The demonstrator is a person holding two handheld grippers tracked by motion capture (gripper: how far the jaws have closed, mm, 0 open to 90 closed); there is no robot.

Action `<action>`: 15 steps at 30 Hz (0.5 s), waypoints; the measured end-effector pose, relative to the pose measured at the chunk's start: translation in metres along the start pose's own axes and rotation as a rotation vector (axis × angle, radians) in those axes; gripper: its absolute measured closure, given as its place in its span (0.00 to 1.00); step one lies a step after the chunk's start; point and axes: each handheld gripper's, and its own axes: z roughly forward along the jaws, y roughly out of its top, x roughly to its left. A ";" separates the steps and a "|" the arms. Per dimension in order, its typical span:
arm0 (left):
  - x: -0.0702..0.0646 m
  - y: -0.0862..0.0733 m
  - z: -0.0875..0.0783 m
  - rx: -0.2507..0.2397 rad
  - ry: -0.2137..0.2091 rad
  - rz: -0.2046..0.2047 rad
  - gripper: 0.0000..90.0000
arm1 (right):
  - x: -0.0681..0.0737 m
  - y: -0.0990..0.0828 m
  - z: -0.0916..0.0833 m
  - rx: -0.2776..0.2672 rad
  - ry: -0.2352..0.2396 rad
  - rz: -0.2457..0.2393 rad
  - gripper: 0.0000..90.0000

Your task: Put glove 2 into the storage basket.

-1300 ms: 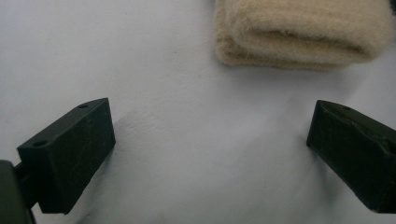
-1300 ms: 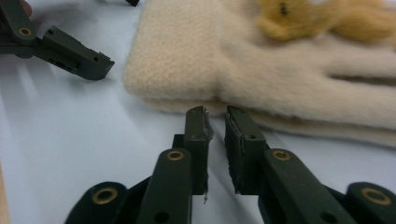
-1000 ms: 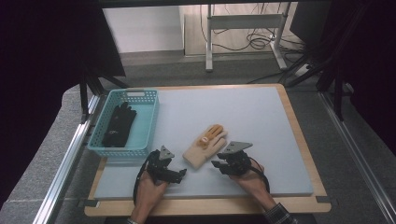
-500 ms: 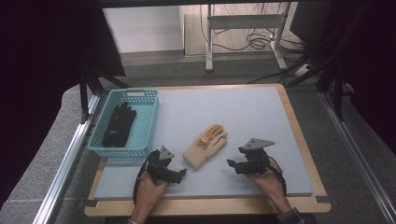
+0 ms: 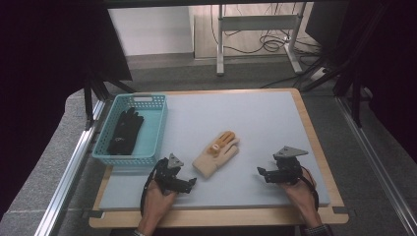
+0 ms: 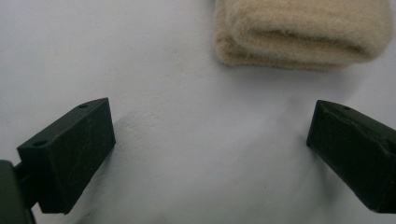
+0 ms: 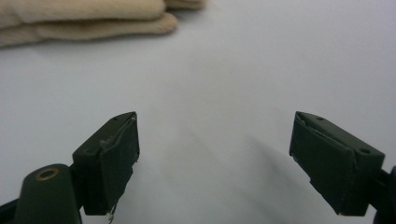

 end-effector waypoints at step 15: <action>0.000 0.000 0.000 0.001 -0.001 0.000 0.01 | -0.011 -0.011 0.003 0.038 -0.049 0.025 0.15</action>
